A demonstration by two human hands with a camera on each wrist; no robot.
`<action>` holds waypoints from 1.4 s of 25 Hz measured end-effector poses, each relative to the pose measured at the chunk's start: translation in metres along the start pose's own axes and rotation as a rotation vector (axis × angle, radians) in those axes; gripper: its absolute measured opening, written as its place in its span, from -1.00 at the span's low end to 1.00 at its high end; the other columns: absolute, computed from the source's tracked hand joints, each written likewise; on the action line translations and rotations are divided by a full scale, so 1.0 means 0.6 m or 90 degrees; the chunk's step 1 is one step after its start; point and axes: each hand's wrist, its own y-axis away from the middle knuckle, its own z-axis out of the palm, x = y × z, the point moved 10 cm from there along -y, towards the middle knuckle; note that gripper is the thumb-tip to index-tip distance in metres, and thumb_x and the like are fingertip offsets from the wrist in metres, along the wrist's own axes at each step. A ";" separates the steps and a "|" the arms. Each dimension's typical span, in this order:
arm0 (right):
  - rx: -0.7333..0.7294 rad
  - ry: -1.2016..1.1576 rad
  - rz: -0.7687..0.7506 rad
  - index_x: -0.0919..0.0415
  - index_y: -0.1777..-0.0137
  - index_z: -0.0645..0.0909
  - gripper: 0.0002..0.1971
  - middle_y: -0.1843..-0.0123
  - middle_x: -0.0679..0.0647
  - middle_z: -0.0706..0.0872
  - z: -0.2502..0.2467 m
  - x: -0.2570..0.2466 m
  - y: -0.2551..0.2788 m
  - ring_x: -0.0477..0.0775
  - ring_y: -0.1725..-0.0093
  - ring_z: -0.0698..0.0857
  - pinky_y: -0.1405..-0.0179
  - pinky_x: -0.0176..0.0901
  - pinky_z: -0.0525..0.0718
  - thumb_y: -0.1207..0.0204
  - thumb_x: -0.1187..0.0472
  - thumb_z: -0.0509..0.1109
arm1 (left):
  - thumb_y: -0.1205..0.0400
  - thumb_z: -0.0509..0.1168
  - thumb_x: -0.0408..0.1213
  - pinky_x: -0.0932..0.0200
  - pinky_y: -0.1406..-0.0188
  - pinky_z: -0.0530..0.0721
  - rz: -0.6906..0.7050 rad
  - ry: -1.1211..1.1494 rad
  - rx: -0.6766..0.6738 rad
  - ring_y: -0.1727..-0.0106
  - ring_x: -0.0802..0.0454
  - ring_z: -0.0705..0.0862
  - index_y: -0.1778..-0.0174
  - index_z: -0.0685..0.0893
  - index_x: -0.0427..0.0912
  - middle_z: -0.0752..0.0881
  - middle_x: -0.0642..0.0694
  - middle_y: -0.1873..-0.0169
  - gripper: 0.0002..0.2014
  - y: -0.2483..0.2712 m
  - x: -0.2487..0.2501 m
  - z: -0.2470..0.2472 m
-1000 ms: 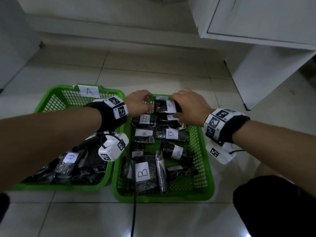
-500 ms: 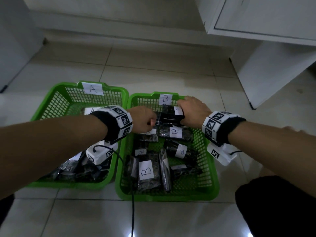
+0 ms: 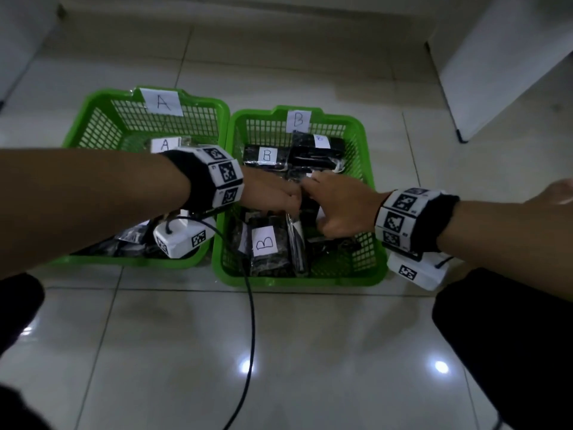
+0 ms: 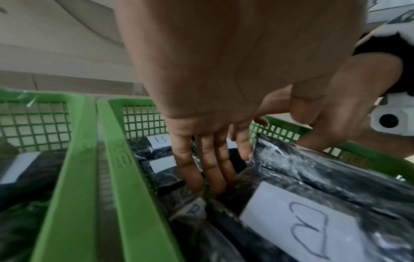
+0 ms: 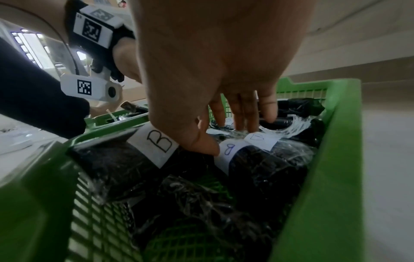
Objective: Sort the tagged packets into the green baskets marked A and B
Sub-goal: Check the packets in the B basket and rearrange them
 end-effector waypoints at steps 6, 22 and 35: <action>-0.008 -0.190 -0.042 0.14 -0.26 0.65 -0.37 -0.19 0.07 0.69 0.003 -0.012 -0.004 0.09 -0.14 0.62 -0.17 0.12 0.64 -0.24 -0.15 0.66 | -0.64 0.35 0.06 0.14 -0.03 0.59 -0.006 0.041 0.037 -0.03 0.01 0.64 -0.15 0.64 -0.05 0.68 0.02 0.00 -0.70 -0.007 0.001 0.008; 0.147 -0.888 0.254 0.25 -0.34 0.64 -0.72 -0.18 0.38 0.78 -0.025 0.016 0.002 0.22 0.06 0.83 0.15 0.09 0.86 -0.65 0.40 0.36 | -0.63 0.44 -0.29 0.16 0.18 0.82 -0.044 0.543 0.423 0.10 -0.03 0.78 -0.21 0.67 -0.21 0.79 -0.16 0.03 -0.75 0.076 -0.088 -0.079; 0.450 -0.843 0.173 0.02 -0.51 0.52 -0.29 -0.24 0.04 0.78 0.059 -0.013 0.081 -0.03 -0.19 0.78 -0.16 -0.06 0.80 -0.40 0.53 0.54 | -0.43 0.62 -0.27 0.14 -0.16 0.75 0.044 0.347 0.470 -0.05 0.20 0.78 -0.32 0.68 0.03 0.79 0.09 -0.13 -0.47 0.116 -0.097 -0.010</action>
